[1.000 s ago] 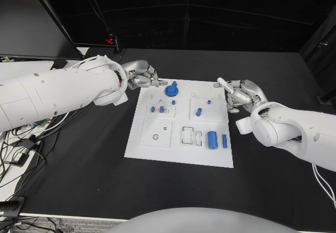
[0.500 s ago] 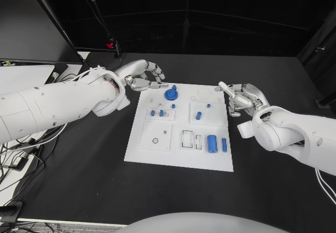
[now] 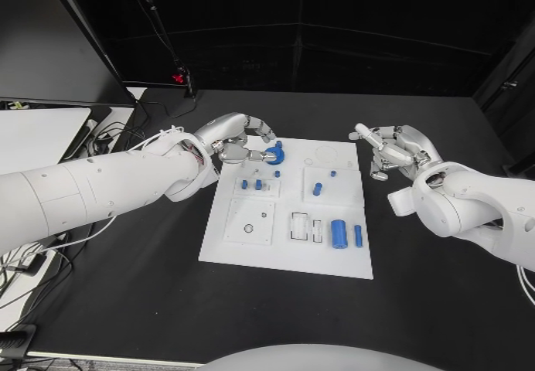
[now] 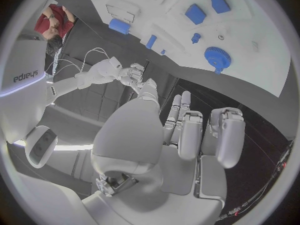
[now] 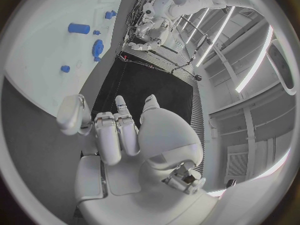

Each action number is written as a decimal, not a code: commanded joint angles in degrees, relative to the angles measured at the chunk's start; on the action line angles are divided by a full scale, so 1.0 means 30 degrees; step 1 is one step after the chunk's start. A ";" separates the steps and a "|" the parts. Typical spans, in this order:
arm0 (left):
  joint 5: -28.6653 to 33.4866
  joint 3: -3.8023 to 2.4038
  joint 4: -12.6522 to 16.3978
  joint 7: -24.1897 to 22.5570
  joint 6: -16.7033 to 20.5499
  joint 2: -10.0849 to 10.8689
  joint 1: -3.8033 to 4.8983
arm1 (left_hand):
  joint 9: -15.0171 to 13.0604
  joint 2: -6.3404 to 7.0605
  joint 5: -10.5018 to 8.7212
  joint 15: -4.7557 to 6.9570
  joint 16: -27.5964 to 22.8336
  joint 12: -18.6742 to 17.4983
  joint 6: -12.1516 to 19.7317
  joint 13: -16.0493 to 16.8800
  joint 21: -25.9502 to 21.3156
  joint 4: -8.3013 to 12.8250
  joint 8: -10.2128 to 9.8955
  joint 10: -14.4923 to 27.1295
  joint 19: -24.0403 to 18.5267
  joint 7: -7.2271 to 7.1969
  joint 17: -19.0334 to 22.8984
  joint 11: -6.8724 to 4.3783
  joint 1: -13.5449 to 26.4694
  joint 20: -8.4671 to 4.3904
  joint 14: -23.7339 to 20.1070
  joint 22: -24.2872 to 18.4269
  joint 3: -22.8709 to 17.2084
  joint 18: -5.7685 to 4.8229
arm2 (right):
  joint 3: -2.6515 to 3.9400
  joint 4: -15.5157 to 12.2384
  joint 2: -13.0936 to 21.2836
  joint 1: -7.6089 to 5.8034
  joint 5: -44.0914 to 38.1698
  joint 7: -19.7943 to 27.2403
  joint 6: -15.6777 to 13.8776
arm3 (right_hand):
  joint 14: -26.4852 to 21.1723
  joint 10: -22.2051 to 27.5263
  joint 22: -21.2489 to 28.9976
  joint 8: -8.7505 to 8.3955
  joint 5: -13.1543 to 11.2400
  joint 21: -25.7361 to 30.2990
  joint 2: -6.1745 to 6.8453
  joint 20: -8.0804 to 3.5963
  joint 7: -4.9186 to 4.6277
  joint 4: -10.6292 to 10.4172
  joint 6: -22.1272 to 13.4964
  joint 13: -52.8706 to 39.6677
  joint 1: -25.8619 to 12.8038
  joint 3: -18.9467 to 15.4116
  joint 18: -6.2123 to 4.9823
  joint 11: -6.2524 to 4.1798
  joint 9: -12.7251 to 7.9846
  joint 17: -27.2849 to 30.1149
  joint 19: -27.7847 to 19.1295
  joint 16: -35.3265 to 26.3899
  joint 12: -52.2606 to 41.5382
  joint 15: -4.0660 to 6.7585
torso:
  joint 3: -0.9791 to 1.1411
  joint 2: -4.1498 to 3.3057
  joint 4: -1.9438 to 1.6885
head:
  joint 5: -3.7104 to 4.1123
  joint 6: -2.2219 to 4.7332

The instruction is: Assemble the parts on the task board

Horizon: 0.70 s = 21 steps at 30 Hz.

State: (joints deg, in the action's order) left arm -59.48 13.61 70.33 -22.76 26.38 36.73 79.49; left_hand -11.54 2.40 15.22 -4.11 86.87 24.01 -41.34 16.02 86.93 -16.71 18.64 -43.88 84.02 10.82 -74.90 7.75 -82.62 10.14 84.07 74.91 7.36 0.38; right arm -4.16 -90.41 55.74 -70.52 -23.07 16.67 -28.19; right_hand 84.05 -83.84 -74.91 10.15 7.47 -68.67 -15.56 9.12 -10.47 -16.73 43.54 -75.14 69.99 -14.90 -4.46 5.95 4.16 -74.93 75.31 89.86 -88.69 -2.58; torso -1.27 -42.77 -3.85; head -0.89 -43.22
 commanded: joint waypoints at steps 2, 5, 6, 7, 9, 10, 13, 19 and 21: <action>-0.3288 -0.0018 -0.0289 -0.0926 0.1237 -0.0213 -0.0201 | 0.0498 0.0016 -0.0723 0.0219 0.0302 -0.0233 -0.0886 -0.0933 0.0560 0.0045 -0.0610 -0.0768 0.1494 -0.0131 -0.3613 -0.0156 -0.0676 -0.0161 0.1249 0.4834 -0.0526 0.0023 | 0.0021 0.0148 0.0009 -0.0391 -0.1966 -0.0500 0.0317 | 0.1985 -0.0937 -0.1933 0.0109 -0.0021 0.0705 -0.0039 -0.0083 0.0075 0.0025 -0.0260 -0.3995 0.0226 -0.0238 -0.0425 -0.0012 -0.0033 -0.5023 -0.0486 0.0047 0.0308 0.0013 | -0.0027 -0.0006 -0.0040 | -0.0048 0.0147; -0.4944 -0.0018 -0.0435 -0.0859 0.1694 -0.0389 -0.0344 | 0.0931 -0.0425 -0.2283 0.0448 0.0651 -0.0575 -0.2069 -0.1837 0.1024 -0.0034 -0.1145 -0.1890 0.1995 -0.0346 -0.4224 -0.0327 -0.1728 -0.0374 0.1618 0.5031 -0.1471 -0.0128 | 0.0020 0.0410 -0.0081 -0.0540 -0.2690 -0.0599 0.0421 | 0.1985 -0.0610 -0.1743 0.0165 -0.0064 0.1185 -0.0079 -0.0168 0.0147 0.0023 -0.0303 -0.3667 0.0279 -0.0386 -0.0507 -0.0102 -0.0034 -0.5023 -0.0699 0.0047 0.0559 0.0105 | -0.0040 0.0011 -0.0028 | -0.0071 0.0195; -0.5526 -0.0018 -0.0472 -0.0752 0.1828 -0.0457 -0.0381 | 0.1021 -0.0622 -0.2623 0.0506 0.0771 -0.0680 -0.2385 -0.2056 0.1024 0.0016 -0.1249 -0.2186 0.1995 -0.0413 -0.4461 -0.0422 -0.2115 -0.0415 0.1732 0.5031 -0.1783 -0.0128 | 0.0019 0.0486 -0.0112 -0.0572 -0.2845 -0.0607 0.0444 | 0.1985 -0.0586 -0.1722 0.0175 -0.0072 0.1239 -0.0087 -0.0181 0.0155 0.0022 -0.0306 -0.3637 0.0286 -0.0407 -0.0515 -0.0113 -0.0033 -0.5023 -0.0715 0.0047 0.0580 0.0118 | -0.0028 0.0009 0.0000 | -0.0109 0.0230; -0.5969 -0.0018 -0.0494 -0.0641 0.1929 -0.0513 -0.0405 | 0.1100 -0.0668 -0.2734 0.0529 0.0824 -0.0796 -0.2575 -0.2236 0.1024 0.0006 -0.1355 -0.2376 0.1995 -0.0433 -0.4566 -0.0496 -0.2325 -0.0453 0.1782 0.5031 -0.1951 -0.0128 | 0.0018 0.0534 -0.0133 -0.0592 -0.2944 -0.0609 0.0464 | 0.1985 -0.0581 -0.1718 0.0181 -0.0075 0.1250 -0.0091 -0.0186 0.0157 0.0022 -0.0304 -0.3629 0.0287 -0.0415 -0.0516 -0.0115 -0.0033 -0.5023 -0.0715 0.0047 0.0586 0.0122 | -0.0032 0.0012 -0.0002 | -0.0124 0.0248; -0.7048 -0.0018 -0.0541 -0.0307 0.2120 -0.0646 -0.0451 | 0.1351 -0.0742 -0.3081 0.0603 0.1015 -0.1215 -0.3105 -0.2819 0.1024 -0.0076 -0.1711 -0.2909 0.1995 -0.0525 -0.4967 -0.0572 -0.2797 -0.0565 0.1952 0.5031 -0.2389 -0.0128 | 0.0016 0.0610 -0.0181 -0.0628 -0.3118 -0.0613 0.0510 | 0.1985 -0.0568 -0.1709 0.0192 -0.0078 0.1272 -0.0096 -0.0195 0.0163 0.0021 -0.0301 -0.3611 0.0291 -0.0432 -0.0517 -0.0120 -0.0031 -0.5023 -0.0715 0.0047 0.0598 0.0130 | -0.0026 0.0004 -0.0001 | -0.0141 0.0306; -0.7609 -0.0018 -0.0559 -0.0095 0.2179 -0.0708 -0.0470 | 0.1429 -0.0642 -0.3129 0.0612 0.1044 -0.1373 -0.3220 -0.3000 0.1024 -0.0019 -0.1834 -0.2978 0.1995 -0.0542 -0.5031 -0.0573 -0.2895 -0.0575 0.1977 0.5031 -0.2453 -0.0128 | 0.0014 0.0631 -0.0210 -0.0640 -0.3176 -0.0630 0.0535 | 0.1985 -0.0566 -0.1708 0.0193 -0.0078 0.1275 -0.0096 -0.0196 0.0164 0.0022 -0.0300 -0.3608 0.0292 -0.0434 -0.0517 -0.0121 -0.0031 -0.5023 -0.0715 0.0047 0.0600 0.0131 | -0.0027 0.0003 0.0004 | -0.0139 0.0335; -0.9297 -0.0019 -0.0654 0.0545 0.2148 -0.0928 -0.0514 | 0.1704 -0.0306 -0.3340 0.0558 0.1044 -0.1905 -0.3332 -0.3541 0.1024 0.0032 -0.2319 -0.2856 0.1995 -0.0460 -0.5032 -0.0471 -0.2929 -0.0568 0.1977 0.5031 -0.2557 -0.0128 | 0.0010 0.0654 -0.0310 -0.0661 -0.3284 -0.0679 0.0618 | 0.1985 -0.0566 -0.1708 0.0193 -0.0078 0.1275 -0.0096 -0.0196 0.0164 0.0022 -0.0300 -0.3608 0.0292 -0.0434 -0.0517 -0.0121 -0.0031 -0.5023 -0.0715 0.0047 0.0600 0.0131 | -0.0030 0.0012 0.0045 | -0.0132 0.0365; -1.1086 -0.0020 -0.1082 0.1591 0.1852 -0.1482 -0.0549 | 0.2037 -0.0083 -0.4030 0.0671 0.1044 -0.2414 -0.3451 -0.4081 0.1024 0.0059 -0.2913 -0.2634 0.1995 -0.0536 -0.5032 -0.0501 -0.3161 -0.0639 0.1977 0.5031 -0.2944 -0.0128 | 0.0003 0.0636 -0.0491 -0.0672 -0.3352 -0.0681 0.0676 | 0.1985 -0.0570 -0.1700 0.0200 -0.0094 0.1297 -0.0101 -0.0210 0.0168 0.0020 -0.0313 -0.3602 0.0293 -0.0465 -0.0516 -0.0130 -0.0033 -0.5023 -0.0704 0.0047 0.0602 0.0143 | -0.0017 -0.0007 0.0042 | -0.0044 0.0492; -1.1321 -0.0021 -0.1264 0.1897 0.1826 -0.1665 -0.0558 | 0.2126 -0.0302 -0.4074 0.0679 0.1044 -0.2559 -0.3588 -0.4141 0.1024 0.0036 -0.3055 -0.2602 0.1995 -0.0553 -0.5032 -0.0521 -0.3468 -0.0686 0.1977 0.5031 -0.3285 -0.0128 | 0.0001 0.0617 -0.0517 -0.0673 -0.3328 -0.0633 0.0675 | 0.1985 -0.0569 -0.1696 0.0202 -0.0098 0.1307 -0.0100 -0.0213 0.0169 0.0019 -0.0314 -0.3598 0.0293 -0.0472 -0.0517 -0.0130 -0.0033 -0.5023 -0.0706 0.0047 0.0604 0.0144 | -0.0016 -0.0012 0.0036 | -0.0041 0.0554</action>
State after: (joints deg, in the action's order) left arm -88.17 13.61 66.79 -20.24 31.14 31.89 77.73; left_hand -5.23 1.45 3.30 -2.41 89.95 16.48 -51.86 3.66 89.83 -16.59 9.64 -52.11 83.93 9.14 -74.90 6.24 -92.39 8.46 84.08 74.90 -2.28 0.38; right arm -4.19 -88.41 54.24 -72.42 -31.96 14.65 -26.93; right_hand 84.04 -83.83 -74.90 10.43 7.47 -65.05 -16.00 8.51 -9.94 -16.56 43.02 -75.09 70.43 -16.01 -5.35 5.95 4.10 -74.92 73.68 89.86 -87.13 -2.58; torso -1.35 -42.75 -3.75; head -1.05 -41.72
